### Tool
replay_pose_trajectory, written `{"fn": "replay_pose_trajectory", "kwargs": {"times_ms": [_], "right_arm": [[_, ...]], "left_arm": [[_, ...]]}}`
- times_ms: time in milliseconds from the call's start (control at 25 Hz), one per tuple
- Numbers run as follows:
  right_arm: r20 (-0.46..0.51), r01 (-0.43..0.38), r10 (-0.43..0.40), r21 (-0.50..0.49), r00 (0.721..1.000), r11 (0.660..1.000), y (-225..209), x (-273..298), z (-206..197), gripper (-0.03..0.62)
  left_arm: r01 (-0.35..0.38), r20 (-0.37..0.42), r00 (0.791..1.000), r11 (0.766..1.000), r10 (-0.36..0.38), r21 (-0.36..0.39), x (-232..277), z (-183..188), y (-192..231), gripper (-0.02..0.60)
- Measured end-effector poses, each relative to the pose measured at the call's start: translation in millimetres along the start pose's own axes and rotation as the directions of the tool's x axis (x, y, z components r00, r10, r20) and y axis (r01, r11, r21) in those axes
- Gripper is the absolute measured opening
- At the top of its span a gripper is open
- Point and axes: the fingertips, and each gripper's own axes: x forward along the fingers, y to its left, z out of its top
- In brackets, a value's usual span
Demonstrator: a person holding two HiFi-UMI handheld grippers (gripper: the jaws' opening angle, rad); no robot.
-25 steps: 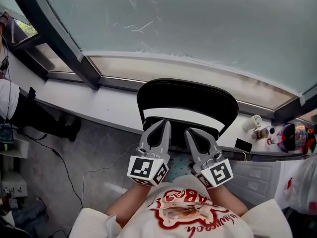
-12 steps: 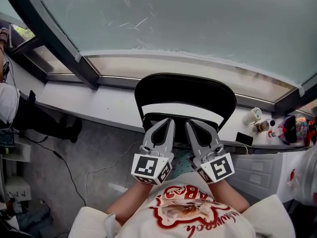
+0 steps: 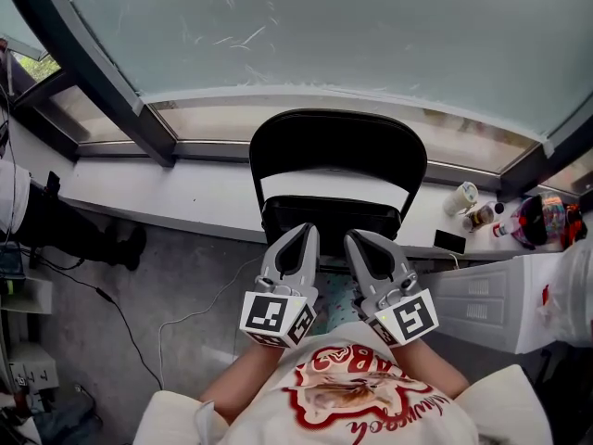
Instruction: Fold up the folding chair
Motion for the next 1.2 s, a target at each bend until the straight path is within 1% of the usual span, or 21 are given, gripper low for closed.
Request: {"fn": "replay_pose_trajectory", "kwargs": {"times_ms": [120, 480, 640, 800, 1000, 1200], "right_arm": [[-0.003, 0.019, -0.019, 0.019, 1.000, 1.000, 0, -6, -3, 0.023], [-0.029, 0.029, -0.028, 0.031, 0.999, 0.999, 4, -12, -12, 0.023], [-0.032, 0.032, -0.031, 0.037, 0.999, 0.999, 6, -14, -14, 0.023], [-0.028, 0.037, -0.036, 0.044, 0.999, 0.998, 8, -16, -14, 0.023], [-0.050, 0.050, -0.046, 0.070, 0.998, 0.996, 7, -29, -26, 0.023], [-0.049, 0.053, -0.049, 0.090, 0.998, 0.995, 6, -40, -31, 0.023]], "left_arm": [[-0.001, -0.012, 1.000, 1.000, 0.001, -0.005, -6, -5, 1, 0.003], [-0.022, -0.024, 0.999, 0.999, 0.022, -0.024, -14, -12, 8, 0.003], [-0.014, -0.031, 0.999, 1.000, 0.013, -0.014, -15, -15, 3, 0.003], [-0.015, -0.042, 0.999, 1.000, 0.014, -0.023, -16, -20, 0, 0.003], [-0.024, -0.044, 0.999, 1.000, 0.023, -0.020, -18, -24, -2, 0.003], [-0.026, -0.048, 0.999, 1.000, 0.026, 0.000, -25, -26, -7, 0.003]]}}
